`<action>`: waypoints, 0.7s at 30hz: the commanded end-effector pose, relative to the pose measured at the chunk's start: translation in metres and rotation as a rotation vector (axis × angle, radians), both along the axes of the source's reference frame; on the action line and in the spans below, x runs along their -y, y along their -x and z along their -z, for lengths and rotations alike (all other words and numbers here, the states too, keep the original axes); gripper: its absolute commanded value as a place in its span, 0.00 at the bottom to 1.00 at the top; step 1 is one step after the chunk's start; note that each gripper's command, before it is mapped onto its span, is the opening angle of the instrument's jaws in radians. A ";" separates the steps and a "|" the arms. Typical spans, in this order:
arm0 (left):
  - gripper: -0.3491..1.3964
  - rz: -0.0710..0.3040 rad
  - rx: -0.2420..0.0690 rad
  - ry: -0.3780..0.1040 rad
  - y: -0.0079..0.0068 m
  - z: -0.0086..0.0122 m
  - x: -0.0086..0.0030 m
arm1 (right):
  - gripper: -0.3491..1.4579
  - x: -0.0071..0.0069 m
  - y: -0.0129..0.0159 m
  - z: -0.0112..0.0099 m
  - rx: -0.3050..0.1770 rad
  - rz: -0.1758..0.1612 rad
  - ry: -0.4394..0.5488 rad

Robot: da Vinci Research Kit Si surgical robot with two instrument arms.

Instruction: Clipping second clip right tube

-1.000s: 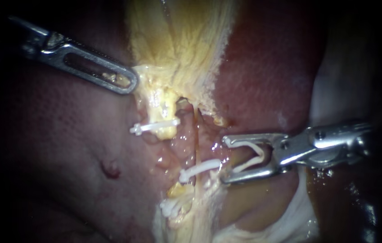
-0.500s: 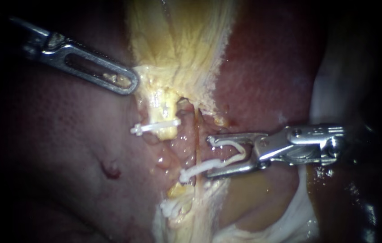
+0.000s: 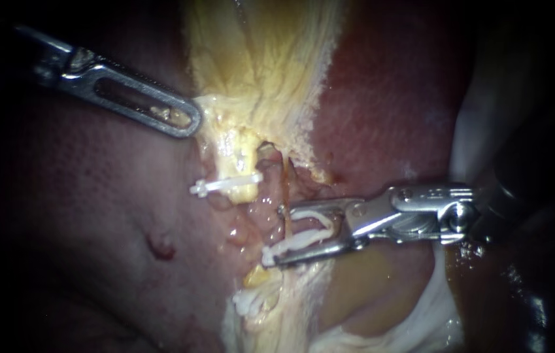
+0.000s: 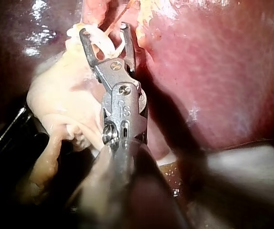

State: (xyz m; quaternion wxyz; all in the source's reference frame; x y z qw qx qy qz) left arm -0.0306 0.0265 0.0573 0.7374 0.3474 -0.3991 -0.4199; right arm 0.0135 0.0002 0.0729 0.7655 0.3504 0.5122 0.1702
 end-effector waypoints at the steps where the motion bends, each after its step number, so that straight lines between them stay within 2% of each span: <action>1: 0.00 0.002 0.000 -0.003 0.0000 0.0000 0.0000 | 0.47 0.0000 -0.0002 0.0000 -0.003 0.000 -0.004; 11: 0.00 0.002 0.000 -0.003 0.0000 0.0000 0.0000 | 0.47 -0.0001 -0.0011 -0.0002 -0.038 0.014 -0.050; 17: 0.00 0.001 0.000 -0.003 0.0000 -0.0001 0.0000 | 0.47 0.0000 -0.0011 0.0004 -0.082 -0.005 -0.083; 21: 0.00 0.001 0.000 -0.003 -0.0001 -0.0002 -0.0001 | 0.47 0.0003 -0.0012 0.0013 -0.117 -0.004 -0.114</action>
